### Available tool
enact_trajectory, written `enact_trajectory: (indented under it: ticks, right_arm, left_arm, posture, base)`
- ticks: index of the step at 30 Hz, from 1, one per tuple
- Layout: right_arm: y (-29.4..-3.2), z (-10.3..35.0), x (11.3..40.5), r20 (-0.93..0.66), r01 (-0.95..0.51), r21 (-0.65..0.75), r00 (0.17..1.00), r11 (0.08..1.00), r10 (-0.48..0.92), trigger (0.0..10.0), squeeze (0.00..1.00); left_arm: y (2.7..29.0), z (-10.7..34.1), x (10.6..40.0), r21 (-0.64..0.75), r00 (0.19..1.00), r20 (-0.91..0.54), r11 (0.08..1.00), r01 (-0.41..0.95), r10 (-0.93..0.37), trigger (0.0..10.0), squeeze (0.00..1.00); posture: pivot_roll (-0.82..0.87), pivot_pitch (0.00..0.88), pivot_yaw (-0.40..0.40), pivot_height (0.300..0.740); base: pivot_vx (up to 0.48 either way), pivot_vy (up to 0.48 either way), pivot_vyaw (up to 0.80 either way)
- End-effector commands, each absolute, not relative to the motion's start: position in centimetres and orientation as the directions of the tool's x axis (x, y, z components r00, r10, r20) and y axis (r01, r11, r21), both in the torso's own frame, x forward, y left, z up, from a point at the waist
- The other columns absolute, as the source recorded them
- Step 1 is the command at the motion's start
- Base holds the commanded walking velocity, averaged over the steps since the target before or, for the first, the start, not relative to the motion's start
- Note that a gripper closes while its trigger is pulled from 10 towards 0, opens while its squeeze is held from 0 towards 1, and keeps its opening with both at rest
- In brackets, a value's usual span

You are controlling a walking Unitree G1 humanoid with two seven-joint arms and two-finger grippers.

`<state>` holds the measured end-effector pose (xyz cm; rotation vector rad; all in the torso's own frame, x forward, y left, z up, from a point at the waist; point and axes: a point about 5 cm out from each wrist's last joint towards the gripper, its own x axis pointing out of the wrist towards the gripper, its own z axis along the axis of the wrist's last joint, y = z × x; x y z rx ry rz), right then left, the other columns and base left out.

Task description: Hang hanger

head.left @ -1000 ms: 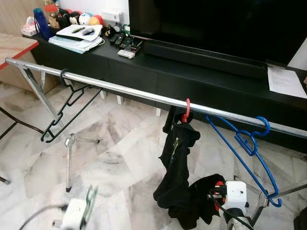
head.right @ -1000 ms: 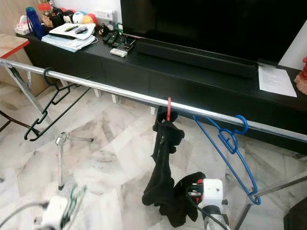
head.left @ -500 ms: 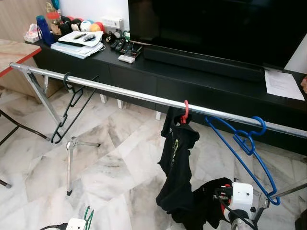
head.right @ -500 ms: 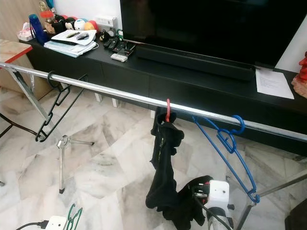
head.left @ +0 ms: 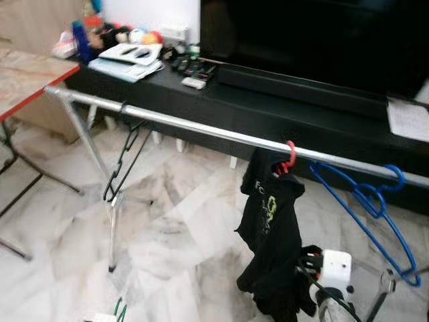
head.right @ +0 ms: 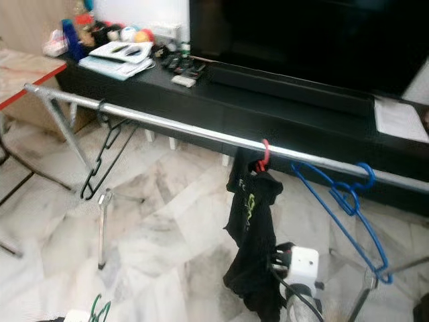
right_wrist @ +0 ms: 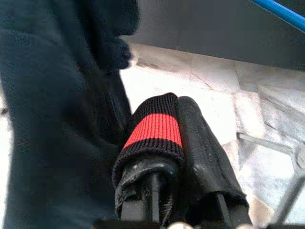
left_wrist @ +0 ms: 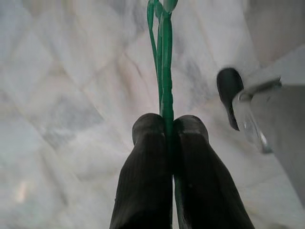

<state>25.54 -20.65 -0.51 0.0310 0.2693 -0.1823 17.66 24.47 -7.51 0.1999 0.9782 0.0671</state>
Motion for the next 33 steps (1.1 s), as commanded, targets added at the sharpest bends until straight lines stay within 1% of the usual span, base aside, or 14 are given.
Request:
enact_trajectory:
  ticks: [1, 17, 20, 26, 33]
  right_arm:
    - [-20.92, -0.5, 25.46, -0.27, 0.202, 0.01, 0.944, 0.979, -0.192, 10.0, 0.0]
    - [-20.78, 0.05, 26.21, -0.264, 0.21, 0.019, 0.944, 0.977, -0.198, 10.0, 0.0]
    - [-20.79, 0.09, 26.23, -0.262, 0.21, 0.017, 0.944, 0.977, -0.199, 10.0, 0.0]
    - [-20.82, 0.26, 26.28, -0.249, 0.215, 0.017, 0.947, 0.976, -0.204, 10.0, 0.0]
    - [-20.87, 0.19, 26.26, -0.26, 0.22, 0.012, 0.943, 0.976, -0.209, 10.0, 0.0]
  left_arm:
    - [24.42, -7.83, 17.06, 0.198, 0.538, -0.83, 0.979, 0.039, 0.146, 10.0, 0.0]
    - [24.41, -7.86, 16.99, 0.195, 0.536, -0.832, 0.98, 0.041, 0.144, 10.0, 0.0]
    - [24.42, -7.88, 16.92, 0.196, 0.537, -0.831, 0.98, 0.041, 0.144, 10.0, 0.0]
    - [24.48, -8.02, 16.64, 0.211, 0.521, -0.84, 0.976, 0.06, 0.15, 10.0, 0.0]
    - [24.24, -8.06, 16.68, 0.195, 0.525, -0.84, 0.979, 0.055, 0.138, 10.0, 0.0]
  posture:
    - [0.01, 0.13, -0.011, 0.74]
    - [0.01, 0.139, -0.006, 0.74]
    - [0.01, 0.138, -0.006, 0.74]
    - [0.01, 0.143, -0.003, 0.74]
    - [0.01, 0.148, -0.002, 0.74]
  base:
    - [0.0, 0.371, -0.8]
    - [0.0, 0.372, -0.8]
    - [0.0, 0.091, -0.8]
    - [0.0, 0.0, 0.0]
    - [0.0, 0.0, 0.0]
